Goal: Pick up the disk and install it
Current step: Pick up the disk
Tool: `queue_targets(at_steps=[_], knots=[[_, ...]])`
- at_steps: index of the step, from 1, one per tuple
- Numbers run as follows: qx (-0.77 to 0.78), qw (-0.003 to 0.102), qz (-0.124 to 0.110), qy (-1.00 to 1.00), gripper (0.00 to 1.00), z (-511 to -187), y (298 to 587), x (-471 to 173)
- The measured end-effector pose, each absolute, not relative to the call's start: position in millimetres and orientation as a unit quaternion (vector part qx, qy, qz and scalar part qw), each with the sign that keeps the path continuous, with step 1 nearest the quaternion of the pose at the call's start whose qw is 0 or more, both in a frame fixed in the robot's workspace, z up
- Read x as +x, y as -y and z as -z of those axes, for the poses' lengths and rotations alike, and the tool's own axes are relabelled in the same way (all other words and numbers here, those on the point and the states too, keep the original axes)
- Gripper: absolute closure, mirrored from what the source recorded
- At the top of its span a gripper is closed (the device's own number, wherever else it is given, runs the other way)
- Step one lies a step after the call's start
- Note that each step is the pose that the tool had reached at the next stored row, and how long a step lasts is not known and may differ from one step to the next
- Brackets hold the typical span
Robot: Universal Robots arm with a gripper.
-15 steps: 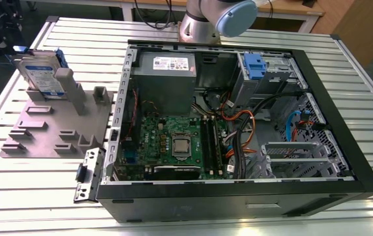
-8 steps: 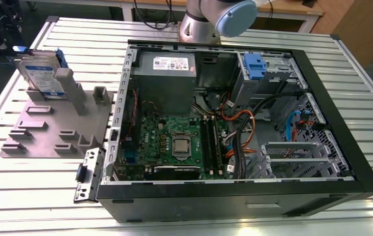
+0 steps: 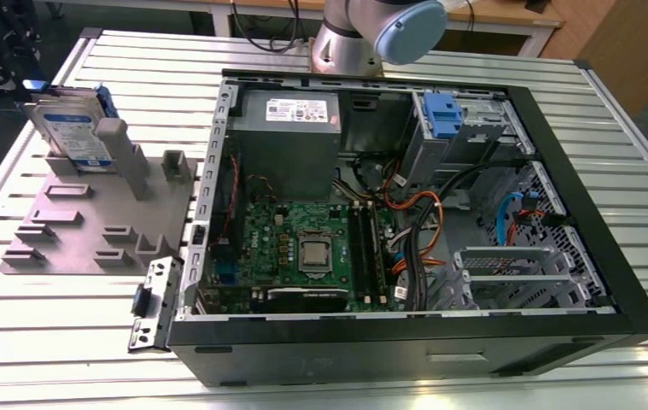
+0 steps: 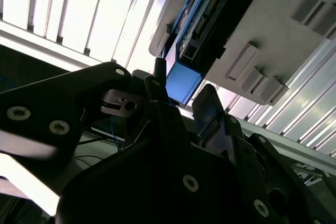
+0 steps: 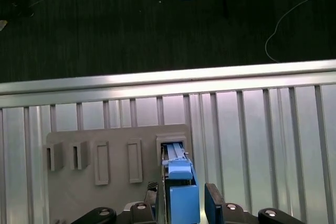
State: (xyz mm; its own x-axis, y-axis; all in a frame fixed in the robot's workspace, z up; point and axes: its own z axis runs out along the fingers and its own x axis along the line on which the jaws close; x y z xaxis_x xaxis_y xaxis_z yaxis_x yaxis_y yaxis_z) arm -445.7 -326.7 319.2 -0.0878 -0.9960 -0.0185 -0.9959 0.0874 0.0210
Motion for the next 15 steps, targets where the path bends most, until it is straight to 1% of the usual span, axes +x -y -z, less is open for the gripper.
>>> queue_targets(at_steps=[5, 6, 15], knots=[[0.676, -0.002, 0.011, 0.736, 0.53, -313.4, 326.8, -447.2], [0.681, -0.003, 0.01, 0.733, 0.53, -305.7, 326.8, -447.9], [0.688, -0.003, 0.01, 0.725, 0.53, -295.9, 326.7, -448.8]])
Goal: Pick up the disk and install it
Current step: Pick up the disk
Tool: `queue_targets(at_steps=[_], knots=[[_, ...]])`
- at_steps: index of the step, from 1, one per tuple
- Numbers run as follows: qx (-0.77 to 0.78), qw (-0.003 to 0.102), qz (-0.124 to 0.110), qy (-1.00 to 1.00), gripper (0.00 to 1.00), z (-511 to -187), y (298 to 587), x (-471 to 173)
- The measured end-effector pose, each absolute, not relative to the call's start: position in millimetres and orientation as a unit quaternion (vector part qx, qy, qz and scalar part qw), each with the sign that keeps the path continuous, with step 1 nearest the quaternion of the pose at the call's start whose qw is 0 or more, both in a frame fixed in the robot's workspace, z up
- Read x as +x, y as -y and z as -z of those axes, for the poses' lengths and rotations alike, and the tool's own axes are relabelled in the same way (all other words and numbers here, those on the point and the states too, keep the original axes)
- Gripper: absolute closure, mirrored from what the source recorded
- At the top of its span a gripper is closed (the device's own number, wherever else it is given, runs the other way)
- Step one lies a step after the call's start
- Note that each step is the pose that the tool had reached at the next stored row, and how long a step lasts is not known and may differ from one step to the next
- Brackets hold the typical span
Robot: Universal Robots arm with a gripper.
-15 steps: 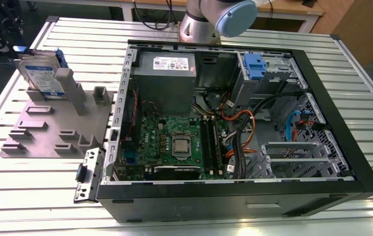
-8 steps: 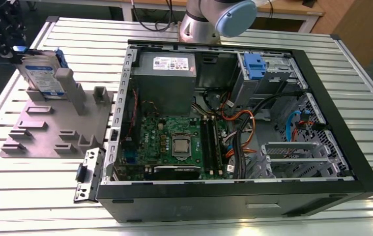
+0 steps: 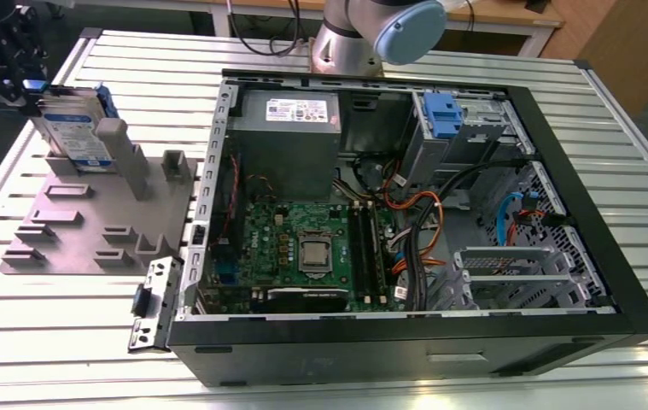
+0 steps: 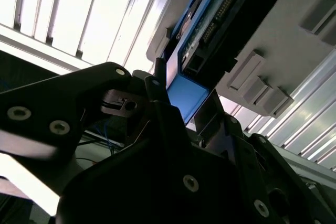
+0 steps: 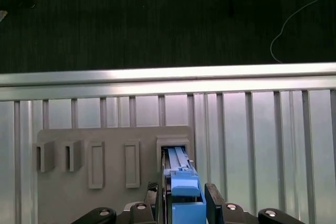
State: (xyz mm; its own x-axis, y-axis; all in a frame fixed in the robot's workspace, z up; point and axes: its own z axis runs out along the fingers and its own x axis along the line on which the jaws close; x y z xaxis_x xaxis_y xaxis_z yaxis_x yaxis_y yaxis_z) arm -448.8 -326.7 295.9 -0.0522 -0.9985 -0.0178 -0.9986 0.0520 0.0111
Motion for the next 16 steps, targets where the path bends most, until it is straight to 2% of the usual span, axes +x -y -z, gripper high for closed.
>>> queue_targets(at_steps=[16], knots=[[-0.688, 0.003, -0.01, -0.725, 0.53, -291.0, 327.9, -448.9]])
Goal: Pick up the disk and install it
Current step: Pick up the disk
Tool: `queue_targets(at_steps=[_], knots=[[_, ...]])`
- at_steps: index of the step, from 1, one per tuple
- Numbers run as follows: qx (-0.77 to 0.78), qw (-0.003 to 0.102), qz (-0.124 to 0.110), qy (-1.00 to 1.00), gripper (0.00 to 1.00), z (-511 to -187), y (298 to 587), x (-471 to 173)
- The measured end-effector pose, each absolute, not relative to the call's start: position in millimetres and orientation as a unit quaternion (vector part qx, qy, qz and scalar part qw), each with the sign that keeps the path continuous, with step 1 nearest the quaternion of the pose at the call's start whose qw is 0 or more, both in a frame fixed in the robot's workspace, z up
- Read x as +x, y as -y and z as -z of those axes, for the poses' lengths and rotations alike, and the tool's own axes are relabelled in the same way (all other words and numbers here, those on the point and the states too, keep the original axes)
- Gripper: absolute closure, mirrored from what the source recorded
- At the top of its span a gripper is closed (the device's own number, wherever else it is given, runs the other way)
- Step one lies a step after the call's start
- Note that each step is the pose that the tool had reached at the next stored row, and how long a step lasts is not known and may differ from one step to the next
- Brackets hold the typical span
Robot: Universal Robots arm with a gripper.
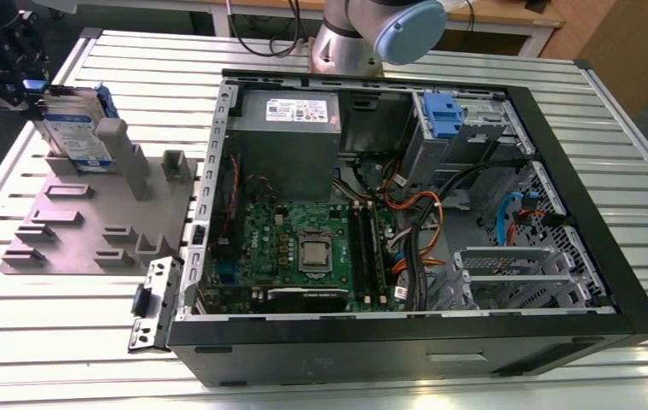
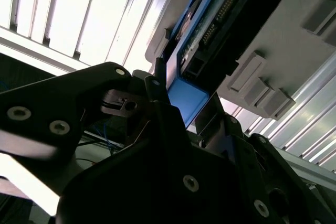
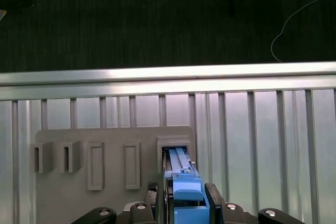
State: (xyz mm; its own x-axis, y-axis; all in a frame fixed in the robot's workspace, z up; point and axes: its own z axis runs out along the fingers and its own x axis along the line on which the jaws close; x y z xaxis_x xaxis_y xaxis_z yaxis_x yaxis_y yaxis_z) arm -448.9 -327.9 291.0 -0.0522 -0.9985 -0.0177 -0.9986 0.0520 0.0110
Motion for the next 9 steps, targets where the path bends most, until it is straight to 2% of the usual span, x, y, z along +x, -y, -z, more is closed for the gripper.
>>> queue_targets(at_steps=[9], knots=[[-0.688, 0.003, -0.01, -0.725, 0.53, -290.9, 328.3, -448.8]])
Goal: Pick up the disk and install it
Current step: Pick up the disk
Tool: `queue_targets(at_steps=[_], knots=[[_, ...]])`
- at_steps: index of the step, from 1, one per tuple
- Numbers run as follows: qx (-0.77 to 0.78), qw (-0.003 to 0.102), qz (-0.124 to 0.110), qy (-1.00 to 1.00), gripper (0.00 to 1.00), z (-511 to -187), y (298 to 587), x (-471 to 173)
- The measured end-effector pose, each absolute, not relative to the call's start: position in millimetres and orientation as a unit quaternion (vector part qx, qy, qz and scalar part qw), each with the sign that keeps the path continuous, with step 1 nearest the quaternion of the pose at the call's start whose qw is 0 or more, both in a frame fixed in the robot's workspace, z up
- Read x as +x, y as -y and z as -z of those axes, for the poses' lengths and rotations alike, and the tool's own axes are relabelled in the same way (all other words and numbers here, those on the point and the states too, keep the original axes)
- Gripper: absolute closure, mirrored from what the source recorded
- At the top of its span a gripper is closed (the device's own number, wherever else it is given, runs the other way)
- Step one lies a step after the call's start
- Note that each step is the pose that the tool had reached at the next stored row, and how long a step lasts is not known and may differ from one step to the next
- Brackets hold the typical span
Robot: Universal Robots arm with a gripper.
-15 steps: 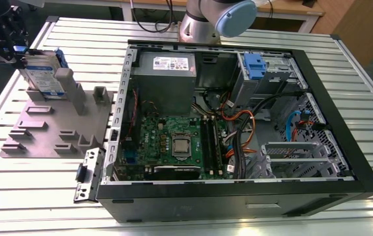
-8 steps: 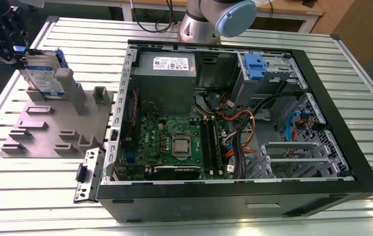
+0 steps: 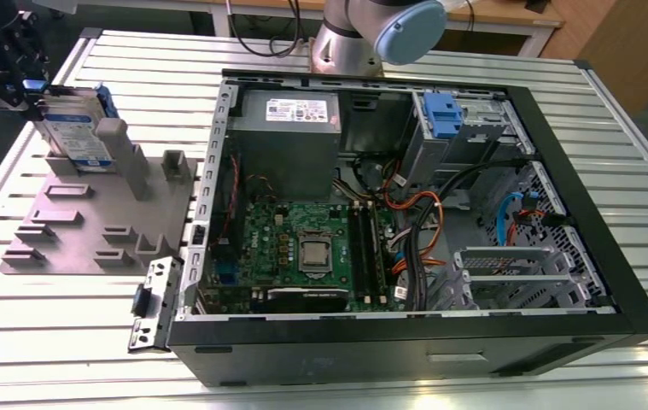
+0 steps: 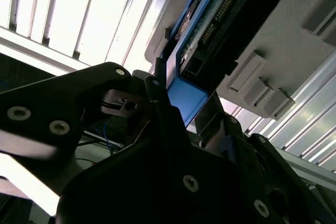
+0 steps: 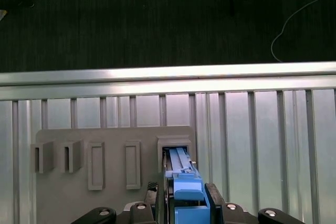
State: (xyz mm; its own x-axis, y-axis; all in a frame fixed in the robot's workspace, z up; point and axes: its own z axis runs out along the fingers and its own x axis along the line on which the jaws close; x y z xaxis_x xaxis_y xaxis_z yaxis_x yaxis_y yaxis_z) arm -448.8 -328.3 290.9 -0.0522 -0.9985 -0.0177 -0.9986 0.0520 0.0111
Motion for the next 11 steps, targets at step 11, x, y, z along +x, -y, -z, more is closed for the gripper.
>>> queue_targets(at_steps=[11], knots=[[-0.688, 0.003, -0.01, -0.725, 0.61, -290.8, 328.3, -448.8]])
